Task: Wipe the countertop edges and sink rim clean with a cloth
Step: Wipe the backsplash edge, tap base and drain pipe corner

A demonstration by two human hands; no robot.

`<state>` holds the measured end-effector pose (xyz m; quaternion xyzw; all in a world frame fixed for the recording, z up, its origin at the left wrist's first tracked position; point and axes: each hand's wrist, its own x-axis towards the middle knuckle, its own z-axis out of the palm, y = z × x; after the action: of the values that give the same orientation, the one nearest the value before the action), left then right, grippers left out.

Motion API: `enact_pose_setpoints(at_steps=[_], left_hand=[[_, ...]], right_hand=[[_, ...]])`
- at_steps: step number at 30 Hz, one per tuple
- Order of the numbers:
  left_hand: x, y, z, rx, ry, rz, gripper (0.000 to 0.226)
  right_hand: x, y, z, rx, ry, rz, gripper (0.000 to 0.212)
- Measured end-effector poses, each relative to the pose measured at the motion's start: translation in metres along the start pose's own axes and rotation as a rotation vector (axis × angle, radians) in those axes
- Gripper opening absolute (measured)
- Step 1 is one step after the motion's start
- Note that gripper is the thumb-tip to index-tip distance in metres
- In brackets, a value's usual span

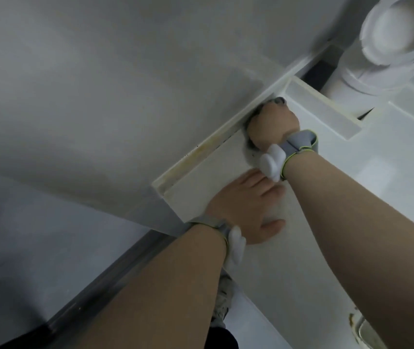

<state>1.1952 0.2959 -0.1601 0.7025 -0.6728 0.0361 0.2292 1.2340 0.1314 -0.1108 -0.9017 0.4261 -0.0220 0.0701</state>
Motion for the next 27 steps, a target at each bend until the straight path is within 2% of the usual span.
enact_pose_setpoints(at_steps=[2,4,6,8,11,14,16,19,22,24,26,27], left_hand=[[-0.002,0.0,0.007,0.008,0.082,-0.013,0.055],[-0.006,0.006,0.011,-0.034,0.144,-0.059,0.047],[-0.003,0.006,0.013,-0.111,0.183,-0.065,0.039],[-0.002,0.002,0.012,-0.102,0.178,-0.025,0.044],[0.002,-0.002,0.009,-0.047,0.043,0.012,0.06],[-0.002,0.002,0.011,-0.028,-0.028,-0.021,0.063],[-0.001,0.001,0.007,0.013,0.001,-0.006,0.062],[-0.003,0.004,0.0,0.094,0.028,-0.039,0.05],[-0.013,0.013,0.009,0.071,-0.086,-0.314,0.056],[-0.013,0.019,0.014,0.02,-0.094,-0.386,0.062],[-0.006,0.018,0.006,0.034,0.07,-0.353,0.051],[-0.003,0.016,0.002,0.025,0.144,-0.235,0.047]], right_hand=[[-0.022,-0.004,0.001,-0.073,0.026,-0.113,0.033],[-0.051,0.002,0.006,-0.137,0.028,-0.321,0.039],[-0.066,0.011,0.009,-0.209,0.012,-0.389,0.047],[-0.057,0.019,0.004,-0.289,-0.012,-0.333,0.051],[-0.017,0.018,-0.011,-0.308,-0.138,-0.145,0.042],[0.006,0.013,-0.013,-0.209,-0.136,-0.022,0.037],[0.006,0.0,-0.01,-0.174,-0.134,0.009,0.036],[-0.02,-0.021,-0.007,-0.24,-0.115,-0.066,0.034],[-0.065,-0.039,-0.001,-0.261,-0.141,-0.33,0.029],[-0.081,-0.042,-0.001,-0.276,-0.195,-0.414,0.029],[-0.066,-0.032,-0.004,-0.311,-0.218,-0.328,0.03],[-0.049,-0.022,-0.005,-0.315,-0.209,-0.24,0.031]])
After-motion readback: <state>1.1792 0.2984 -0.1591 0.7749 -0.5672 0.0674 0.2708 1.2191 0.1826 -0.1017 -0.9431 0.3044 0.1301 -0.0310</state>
